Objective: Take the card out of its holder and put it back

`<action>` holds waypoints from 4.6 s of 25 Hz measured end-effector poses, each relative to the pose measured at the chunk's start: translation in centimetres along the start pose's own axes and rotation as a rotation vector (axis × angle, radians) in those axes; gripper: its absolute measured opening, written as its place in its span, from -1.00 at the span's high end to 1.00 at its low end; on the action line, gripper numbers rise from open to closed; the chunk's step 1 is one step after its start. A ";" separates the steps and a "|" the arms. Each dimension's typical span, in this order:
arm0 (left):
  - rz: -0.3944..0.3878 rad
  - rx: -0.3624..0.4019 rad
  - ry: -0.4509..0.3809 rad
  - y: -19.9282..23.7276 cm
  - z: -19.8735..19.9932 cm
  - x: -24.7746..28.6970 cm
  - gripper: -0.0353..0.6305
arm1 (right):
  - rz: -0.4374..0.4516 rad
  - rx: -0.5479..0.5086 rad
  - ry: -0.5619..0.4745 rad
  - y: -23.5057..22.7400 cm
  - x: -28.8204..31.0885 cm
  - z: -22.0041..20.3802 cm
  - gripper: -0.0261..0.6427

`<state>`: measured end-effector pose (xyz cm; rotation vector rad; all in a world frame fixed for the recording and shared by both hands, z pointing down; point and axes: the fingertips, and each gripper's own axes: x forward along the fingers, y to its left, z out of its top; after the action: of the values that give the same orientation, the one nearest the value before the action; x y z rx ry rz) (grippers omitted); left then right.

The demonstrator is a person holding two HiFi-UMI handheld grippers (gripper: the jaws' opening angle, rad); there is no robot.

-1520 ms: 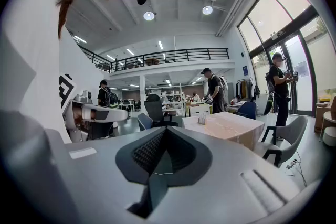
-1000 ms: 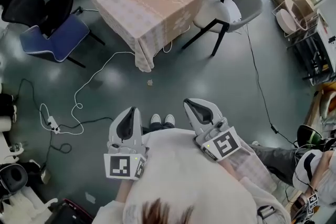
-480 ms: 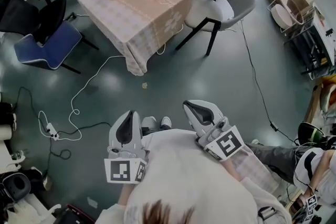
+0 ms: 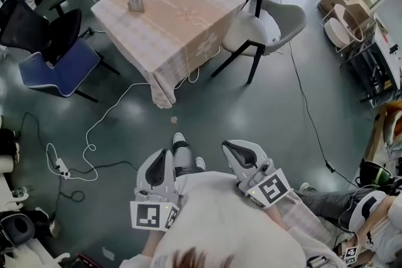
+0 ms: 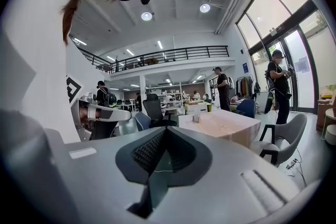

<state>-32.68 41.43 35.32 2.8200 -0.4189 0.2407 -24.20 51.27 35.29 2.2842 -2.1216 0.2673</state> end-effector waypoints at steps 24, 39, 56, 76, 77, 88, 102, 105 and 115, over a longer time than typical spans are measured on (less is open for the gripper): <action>0.043 0.124 0.009 15.7 6.9 10.2 0.89 | -0.059 0.028 0.015 -6.5 17.3 3.8 0.93; 0.073 0.086 0.037 17.8 7.9 16.1 0.89 | -0.035 0.060 0.049 -11.9 22.5 4.2 0.93; 0.178 0.117 -0.048 17.4 12.2 25.6 0.89 | 0.074 0.016 0.032 -22.1 26.2 6.9 0.93; 0.214 0.128 -0.059 17.4 13.6 30.2 0.89 | 0.081 0.055 0.027 -27.7 27.9 7.0 0.93; 0.212 0.129 -0.058 17.6 13.8 30.6 0.89 | 0.078 0.057 0.027 -27.9 28.2 7.1 0.93; 0.198 0.125 -0.055 22.7 16.4 34.8 0.89 | 0.073 0.053 0.031 -29.5 34.7 8.9 0.93; 0.183 0.092 -0.023 28.9 17.5 39.1 0.89 | 0.119 0.053 0.082 -30.2 43.4 9.4 0.93; 0.182 0.076 -0.006 29.9 17.1 39.7 0.89 | 0.127 0.055 0.097 -30.2 44.8 9.2 0.93; 0.235 0.031 0.011 31.7 16.1 40.0 0.89 | 0.161 0.059 0.129 -30.3 46.9 8.5 0.93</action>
<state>-2.67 -2.88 36.08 2.7955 -0.7514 0.3123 9.87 6.31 36.39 2.0637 -2.2617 0.4728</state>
